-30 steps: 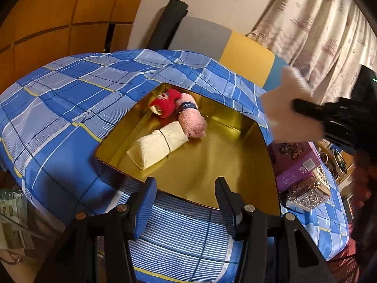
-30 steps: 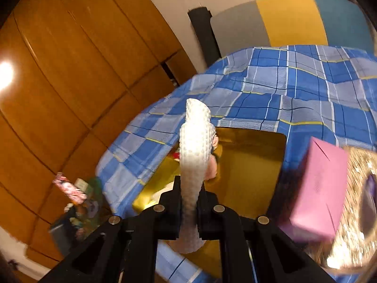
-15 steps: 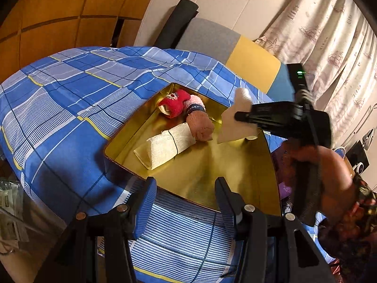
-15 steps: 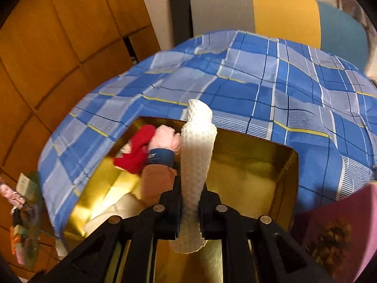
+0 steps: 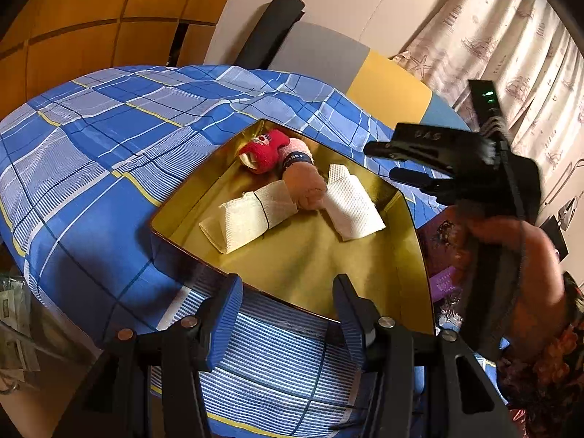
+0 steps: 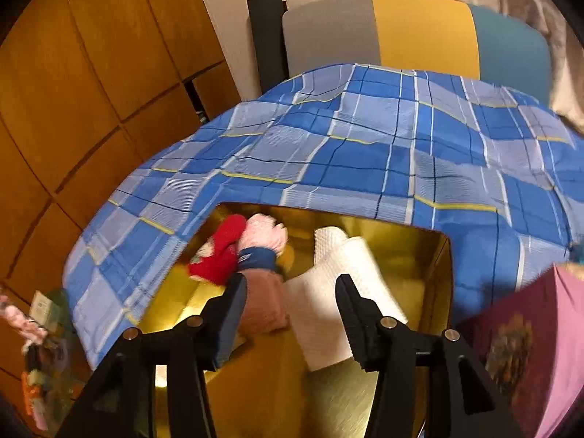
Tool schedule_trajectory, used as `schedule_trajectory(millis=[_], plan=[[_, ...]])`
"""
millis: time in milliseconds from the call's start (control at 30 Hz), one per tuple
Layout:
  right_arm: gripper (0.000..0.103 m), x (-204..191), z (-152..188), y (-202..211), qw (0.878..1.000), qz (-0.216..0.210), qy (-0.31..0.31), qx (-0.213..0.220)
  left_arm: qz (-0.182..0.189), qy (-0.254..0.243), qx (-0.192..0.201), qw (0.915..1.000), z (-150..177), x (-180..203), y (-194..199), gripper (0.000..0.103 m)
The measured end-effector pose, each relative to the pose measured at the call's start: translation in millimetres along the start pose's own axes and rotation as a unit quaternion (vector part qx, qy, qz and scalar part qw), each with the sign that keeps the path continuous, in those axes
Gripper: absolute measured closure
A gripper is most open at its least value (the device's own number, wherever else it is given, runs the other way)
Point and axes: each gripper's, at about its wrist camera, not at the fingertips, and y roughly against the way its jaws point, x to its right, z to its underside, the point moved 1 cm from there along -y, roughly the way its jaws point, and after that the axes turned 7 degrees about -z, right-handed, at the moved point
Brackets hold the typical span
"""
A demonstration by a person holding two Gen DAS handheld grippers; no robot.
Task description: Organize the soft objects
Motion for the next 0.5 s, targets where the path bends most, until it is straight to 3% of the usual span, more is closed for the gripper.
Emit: schedule_trajectory(millis=[200, 500], plan=[[0.046, -23.2, 19.8, 37.6, 0.999, -0.035, 0.021, 0.016, 0.002, -0.013, -0.001, 0.9999, 4.1, 8.2, 0.7, 0.051], [0.042, -32.3, 56.5, 109.3, 0.996, -0.044, 0.051, 0.056, 0.015, -0.042, 0.002, 0.9990, 12.0, 28.4, 6.3, 0.051]])
